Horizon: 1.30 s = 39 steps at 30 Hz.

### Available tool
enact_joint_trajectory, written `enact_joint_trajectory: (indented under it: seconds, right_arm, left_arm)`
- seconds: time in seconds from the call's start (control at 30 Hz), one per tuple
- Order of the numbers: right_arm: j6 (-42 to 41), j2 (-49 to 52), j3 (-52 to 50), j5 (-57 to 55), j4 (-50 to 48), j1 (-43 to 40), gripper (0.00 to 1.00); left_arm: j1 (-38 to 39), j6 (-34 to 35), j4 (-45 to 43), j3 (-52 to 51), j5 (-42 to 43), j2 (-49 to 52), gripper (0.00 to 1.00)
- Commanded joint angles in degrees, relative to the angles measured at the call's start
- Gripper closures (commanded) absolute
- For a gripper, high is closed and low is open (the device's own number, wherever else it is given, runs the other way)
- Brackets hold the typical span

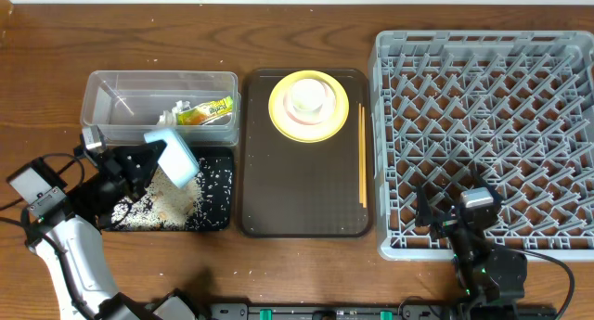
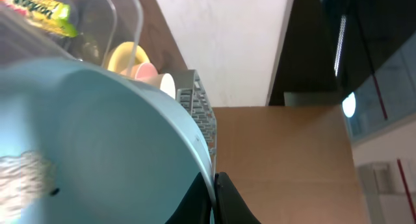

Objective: Sort waste into correct bins and load items into the dishwasher rack
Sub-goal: 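Tilt the blue bowl with the left gripper to pour rice onto black tray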

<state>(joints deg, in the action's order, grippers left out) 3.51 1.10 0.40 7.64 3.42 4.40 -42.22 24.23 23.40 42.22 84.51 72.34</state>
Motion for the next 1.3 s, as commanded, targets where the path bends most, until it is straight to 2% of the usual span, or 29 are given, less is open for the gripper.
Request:
enact_joint_trajectory:
  seconds: [0.0, 0.3, 0.4, 0.53, 0.6, 0.67, 0.77, 0.87, 0.97, 1.0, 1.07, 1.13, 1.2, 1.27]
  right_arm:
    - [-0.24, 0.04, -0.09, -0.33, 0.22, -0.26, 0.01]
    - [-0.24, 0.04, -0.09, -0.33, 0.24, -0.26, 0.01]
    - [-0.24, 0.04, -0.09, -0.33, 0.24, -0.26, 0.01]
    - [-0.24, 0.04, -0.09, -0.33, 0.24, -0.26, 0.01]
    - [-0.24, 0.04, -0.09, -0.33, 0.24, -0.26, 0.01]
    - [-0.24, 0.04, -0.09, -0.35, 0.24, -0.26, 0.01]
    - [-0.24, 0.04, -0.09, -0.33, 0.22, -0.26, 0.01]
    - [-0.24, 0.04, -0.09, -0.35, 0.22, -0.26, 0.01]
    - [-0.24, 0.04, -0.09, -0.33, 0.22, -0.26, 0.01]
    - [-0.24, 0.04, -0.09, -0.33, 0.24, -0.26, 0.01]
    - [-0.24, 0.04, -0.09, -0.33, 0.22, -0.26, 0.01]
    - [-0.24, 0.04, -0.09, -0.33, 0.24, -0.26, 0.01]
    - [-0.24, 0.04, -0.09, -0.33, 0.22, -0.26, 0.01]
    - [-0.24, 0.04, -0.09, -0.33, 0.24, -0.26, 0.01]
  left_arm:
    - [0.28, 2.05, -1.31, -0.15, -1.97, 0.28, 0.94]
    - [-0.26, 6.03, -6.03, -0.15, 4.74, 0.42, 0.94]
    - [0.46, 1.25, -6.19, -0.15, 5.51, 0.37, 0.94]
    - [0.94, 0.57, -5.97, -0.15, 5.53, 0.09, 0.94]
    - [1.2, -2.36, -6.32, -0.15, 5.51, -0.02, 0.94]
    - [1.09, -4.83, -6.84, -0.15, 2.84, 0.02, 0.93]
    - [1.55, -0.55, -6.16, -0.15, 4.04, 0.17, 0.94]
    - [1.84, -2.58, -6.43, -0.15, 5.2, 0.13, 0.94]
    - [2.01, -0.39, -5.9, -0.15, 5.53, 0.11, 0.94]
    - [2.14, -2.58, -6.71, -0.15, 5.44, -0.07, 0.94]
    - [1.64, -4.66, -7.61, -0.15, -0.07, 0.04, 0.94]
    - [0.81, 2.75, -6.32, -0.15, -5.95, 0.63, 0.94]
    - [1.33, 4.52, -7.04, -0.17, -0.94, 0.79, 0.94]
    - [1.95, 1.9, -9.14, -0.17, 2.6, 0.76, 0.94]
